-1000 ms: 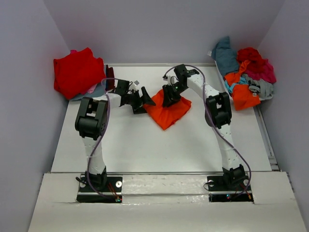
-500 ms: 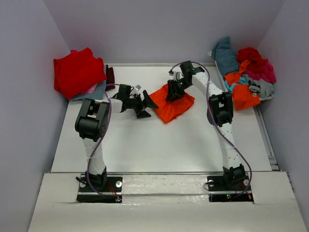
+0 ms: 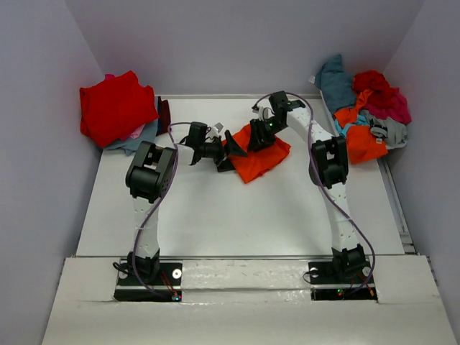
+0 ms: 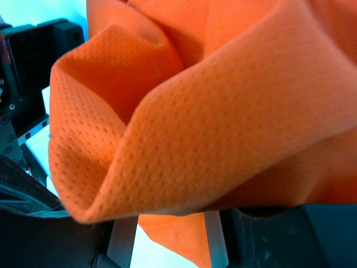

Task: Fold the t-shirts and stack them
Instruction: Fold the tshirt

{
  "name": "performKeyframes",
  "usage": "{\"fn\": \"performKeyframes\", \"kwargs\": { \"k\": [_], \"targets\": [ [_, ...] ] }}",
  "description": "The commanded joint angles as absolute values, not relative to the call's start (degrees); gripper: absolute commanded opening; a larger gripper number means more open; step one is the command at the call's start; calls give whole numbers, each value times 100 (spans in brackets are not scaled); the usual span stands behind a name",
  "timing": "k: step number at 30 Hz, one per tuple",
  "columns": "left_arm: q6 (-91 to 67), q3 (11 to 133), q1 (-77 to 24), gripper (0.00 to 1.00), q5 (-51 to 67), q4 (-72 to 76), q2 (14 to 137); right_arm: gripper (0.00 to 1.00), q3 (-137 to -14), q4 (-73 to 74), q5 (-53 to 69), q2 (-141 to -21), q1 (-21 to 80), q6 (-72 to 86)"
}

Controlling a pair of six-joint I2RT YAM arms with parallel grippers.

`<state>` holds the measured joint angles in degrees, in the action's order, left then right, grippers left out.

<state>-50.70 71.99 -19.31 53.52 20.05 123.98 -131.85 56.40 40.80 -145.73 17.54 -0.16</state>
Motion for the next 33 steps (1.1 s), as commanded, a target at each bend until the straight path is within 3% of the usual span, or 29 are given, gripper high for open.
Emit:
{"fn": "performKeyframes", "kwargs": {
  "k": [1,12,20,24,26,33],
  "targets": [
    [-5238,7295,-1942,97,5045,2268,12568,51,-13052,5572,4228,-14080,1749,-26],
    [-5150,7058,-1942,79,4808,2127,12384,51,-13008,5599,4254,-13948,1749,-53],
    [-5089,7137,-1942,52,4799,1995,12384,52,-13122,5669,4219,-13860,1749,-167],
    [-5036,7242,-1942,27,4781,1908,12436,53,-13087,5678,4201,-13790,1749,-202],
    [-4992,7277,-1942,20,4764,1864,12445,53,-13087,5678,4201,-13755,1749,-202],
    [-4221,7681,-1881,11,4684,968,12454,54,-13104,5713,4105,-13676,1749,-281]
  ]
}}
